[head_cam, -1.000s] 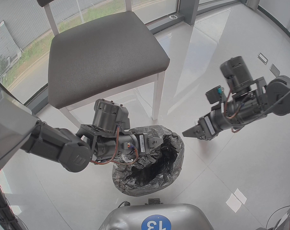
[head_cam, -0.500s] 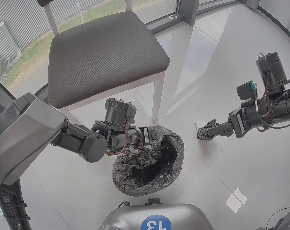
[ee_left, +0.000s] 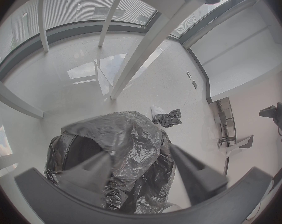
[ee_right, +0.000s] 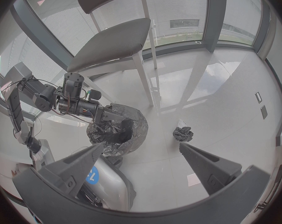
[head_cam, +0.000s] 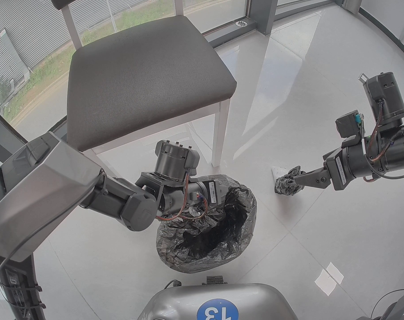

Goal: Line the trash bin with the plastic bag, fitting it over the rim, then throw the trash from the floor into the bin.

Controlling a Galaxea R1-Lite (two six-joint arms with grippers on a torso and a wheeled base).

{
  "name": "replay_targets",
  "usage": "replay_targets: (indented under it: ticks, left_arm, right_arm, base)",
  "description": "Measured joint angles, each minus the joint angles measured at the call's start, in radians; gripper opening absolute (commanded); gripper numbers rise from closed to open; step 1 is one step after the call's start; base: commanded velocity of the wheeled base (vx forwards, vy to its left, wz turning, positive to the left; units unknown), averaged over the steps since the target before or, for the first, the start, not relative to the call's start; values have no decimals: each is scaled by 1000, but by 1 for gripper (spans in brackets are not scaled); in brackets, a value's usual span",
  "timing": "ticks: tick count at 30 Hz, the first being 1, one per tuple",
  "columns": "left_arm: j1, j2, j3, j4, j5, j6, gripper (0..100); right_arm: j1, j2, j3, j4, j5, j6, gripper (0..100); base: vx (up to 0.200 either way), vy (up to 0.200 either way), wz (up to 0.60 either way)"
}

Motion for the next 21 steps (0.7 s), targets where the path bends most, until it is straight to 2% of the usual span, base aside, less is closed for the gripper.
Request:
replay_targets:
  ticks: [13,21]
  left_arm:
    - [29,-9,4,0,5,2,0]
    - [89,-20,0,-3,16,1,0]
  right_arm:
    - [0,-1,2,-1,0,-1,100]
    - [0,0,5,-1,0,-3,100]
  base:
    - [0,0,0]
    - [0,0,0]
